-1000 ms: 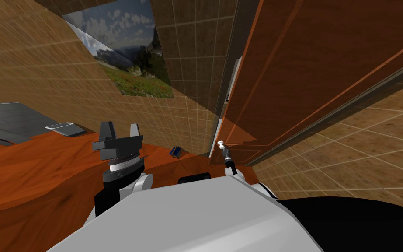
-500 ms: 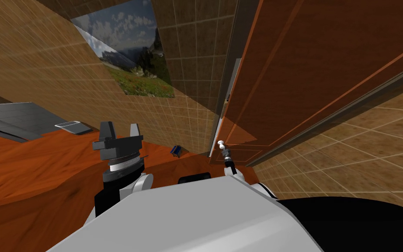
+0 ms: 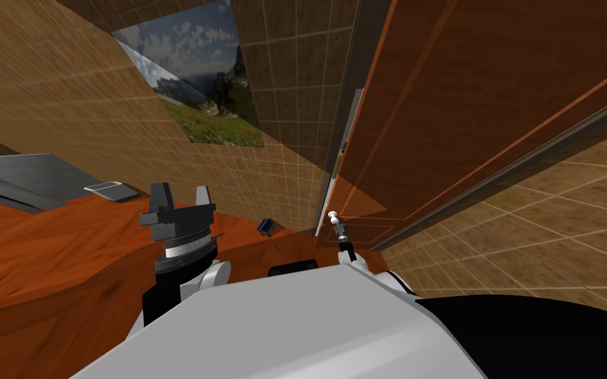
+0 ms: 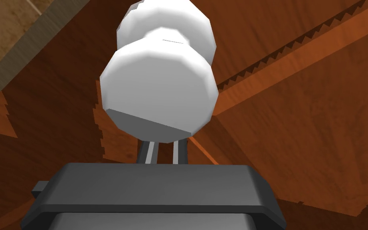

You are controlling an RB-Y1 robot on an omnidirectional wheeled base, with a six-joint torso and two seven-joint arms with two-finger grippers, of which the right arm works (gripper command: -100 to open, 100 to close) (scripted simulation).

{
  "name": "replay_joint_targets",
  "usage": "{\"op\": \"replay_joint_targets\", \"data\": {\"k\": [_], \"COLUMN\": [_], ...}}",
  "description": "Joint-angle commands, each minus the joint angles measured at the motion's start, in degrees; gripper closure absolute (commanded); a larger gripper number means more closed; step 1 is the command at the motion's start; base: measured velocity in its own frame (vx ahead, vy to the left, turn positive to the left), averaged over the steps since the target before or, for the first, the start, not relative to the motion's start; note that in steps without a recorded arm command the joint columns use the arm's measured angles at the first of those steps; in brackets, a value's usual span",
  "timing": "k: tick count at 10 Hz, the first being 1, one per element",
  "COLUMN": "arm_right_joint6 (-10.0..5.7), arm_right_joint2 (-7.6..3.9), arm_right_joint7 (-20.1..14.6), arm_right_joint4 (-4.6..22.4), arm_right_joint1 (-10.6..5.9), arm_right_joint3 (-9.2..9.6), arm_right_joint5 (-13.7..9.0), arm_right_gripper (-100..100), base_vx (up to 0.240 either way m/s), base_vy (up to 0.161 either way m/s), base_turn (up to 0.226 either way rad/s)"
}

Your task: Pull the door open

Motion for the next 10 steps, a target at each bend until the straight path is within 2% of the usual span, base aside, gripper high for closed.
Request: {"op": "replay_joint_targets", "data": {"k": [1, 2, 3, 4, 9, 10], "arm_right_joint6": [0.60, 0.60, 0.60, 2.22, 2.13, 2.13], "arm_right_joint2": [1.11, 1.11, 1.11, 0.01, -0.60, -0.60], "arm_right_joint7": [1.0, 1.0, 1.0, -0.7, -7.4, -7.4], "arm_right_joint4": [-2.9, -3.3, -5.2, -5.4, -6.1, -6.1], "arm_right_joint1": [1.44, 1.44, 1.44, 3.29, 3.80, 3.80], "arm_right_joint3": [0.33, 0.33, 0.33, 0.01, 1.41, 1.41], "arm_right_joint5": [0.2, 0.2, 0.2, -0.5, -1.8, -1.8], "arm_right_gripper": [100, 100, 100, 100, 100, 100], "base_vx": [0.011, 0.006, -0.011, -0.034, -0.066, -0.061], "base_vy": [-0.002, 0.002, 0.001, -0.022, -0.014, -0.011], "base_turn": [0.009, -0.014, -0.019, 0.031, 0.056, 0.018]}}
